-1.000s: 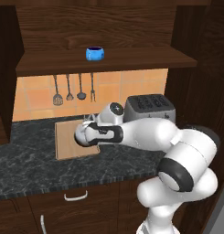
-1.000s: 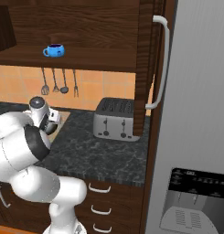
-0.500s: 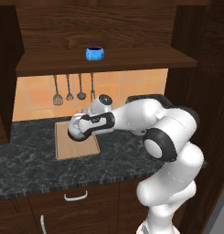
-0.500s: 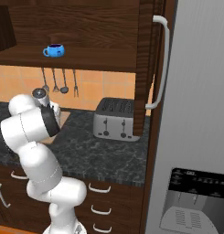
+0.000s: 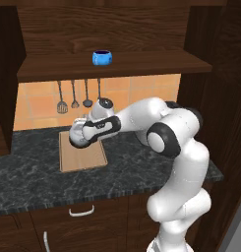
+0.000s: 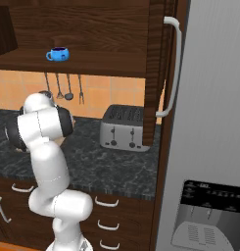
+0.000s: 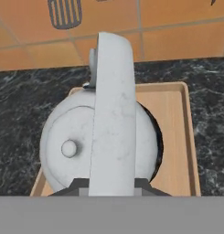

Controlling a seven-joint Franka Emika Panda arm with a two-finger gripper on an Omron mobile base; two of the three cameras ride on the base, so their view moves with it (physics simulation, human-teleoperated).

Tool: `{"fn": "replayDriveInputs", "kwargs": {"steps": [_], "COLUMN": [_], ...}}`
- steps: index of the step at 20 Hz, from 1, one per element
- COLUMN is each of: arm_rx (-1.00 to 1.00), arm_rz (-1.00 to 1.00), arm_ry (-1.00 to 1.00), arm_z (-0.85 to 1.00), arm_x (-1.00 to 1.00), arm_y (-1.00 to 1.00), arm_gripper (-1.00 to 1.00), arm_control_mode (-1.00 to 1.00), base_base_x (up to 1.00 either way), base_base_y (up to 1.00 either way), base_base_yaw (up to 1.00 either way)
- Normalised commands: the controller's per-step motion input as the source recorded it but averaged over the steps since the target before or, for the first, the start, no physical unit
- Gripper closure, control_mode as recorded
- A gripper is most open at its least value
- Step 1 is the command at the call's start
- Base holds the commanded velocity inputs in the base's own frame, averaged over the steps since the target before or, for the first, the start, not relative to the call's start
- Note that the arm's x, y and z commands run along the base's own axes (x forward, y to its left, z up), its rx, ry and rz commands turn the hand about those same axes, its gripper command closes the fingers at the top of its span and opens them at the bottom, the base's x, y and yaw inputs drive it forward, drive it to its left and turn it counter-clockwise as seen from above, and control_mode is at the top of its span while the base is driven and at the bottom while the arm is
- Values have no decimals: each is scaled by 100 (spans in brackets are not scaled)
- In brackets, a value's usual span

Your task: Pick the kettle from the counter and place it on the tray. Then pick the mug from the cabinet and place it on the tray. Then close the cabinet doors.

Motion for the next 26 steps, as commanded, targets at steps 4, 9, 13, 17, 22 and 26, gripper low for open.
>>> {"fn": "replayDriveInputs", "kwargs": {"steps": [4,9,13,17,22,26], "arm_rx": [0,0,0,0,0,-1], "arm_rz": [-3,-2,0,0,0,0], "arm_ry": [9,11,0,0,0,1], "arm_z": [-19,-27,-11,-8,-12,-34], "arm_x": [20,18,37,34,26,2], "arm_y": [10,2,0,0,0,0], "arm_gripper": [100,100,100,100,100,-100], "arm_control_mode": [-100,-100,-100,-100,-100,-100], "base_base_x": [0,0,0,0,0,0], "base_base_y": [0,0,0,0,0,0], "base_base_yaw": [0,0,0,0,0,0]}}
